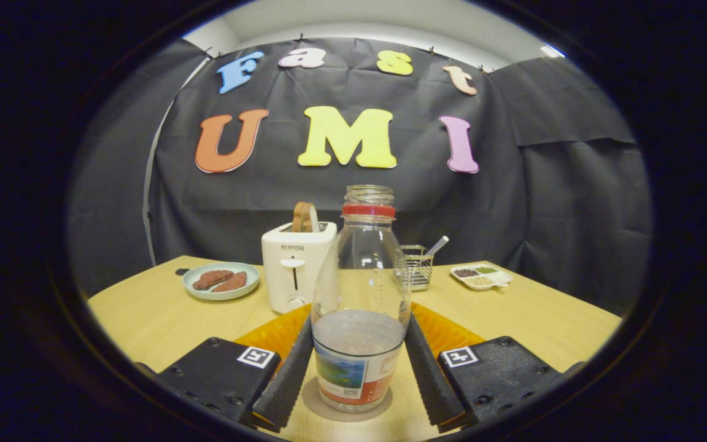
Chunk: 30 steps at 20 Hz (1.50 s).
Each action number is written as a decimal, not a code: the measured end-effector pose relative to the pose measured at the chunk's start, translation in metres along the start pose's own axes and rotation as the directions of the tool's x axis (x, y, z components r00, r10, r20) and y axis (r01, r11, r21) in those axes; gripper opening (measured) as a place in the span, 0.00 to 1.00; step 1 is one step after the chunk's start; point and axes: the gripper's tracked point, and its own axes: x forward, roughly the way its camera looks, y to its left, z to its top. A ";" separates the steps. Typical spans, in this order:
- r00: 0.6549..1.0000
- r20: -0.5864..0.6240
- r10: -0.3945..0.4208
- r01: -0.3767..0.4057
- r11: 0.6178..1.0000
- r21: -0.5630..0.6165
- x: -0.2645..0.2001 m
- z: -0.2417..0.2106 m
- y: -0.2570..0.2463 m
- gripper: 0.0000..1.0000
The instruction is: Take the bottle from table, then pour the juice into the cup, finally place the bottle on the coaster
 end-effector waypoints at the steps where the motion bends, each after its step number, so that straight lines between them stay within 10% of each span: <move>1: 1.000 0.015 0.002 -0.002 1.000 -0.021 -0.002 0.001 0.004 0.85; 15: 0.999 -0.041 0.004 -0.003 0.999 0.034 -0.034 0.006 -0.004 1.00; 30: 0.999 0.027 0.034 -0.033 0.999 -0.020 -0.191 0.099 -0.017 1.00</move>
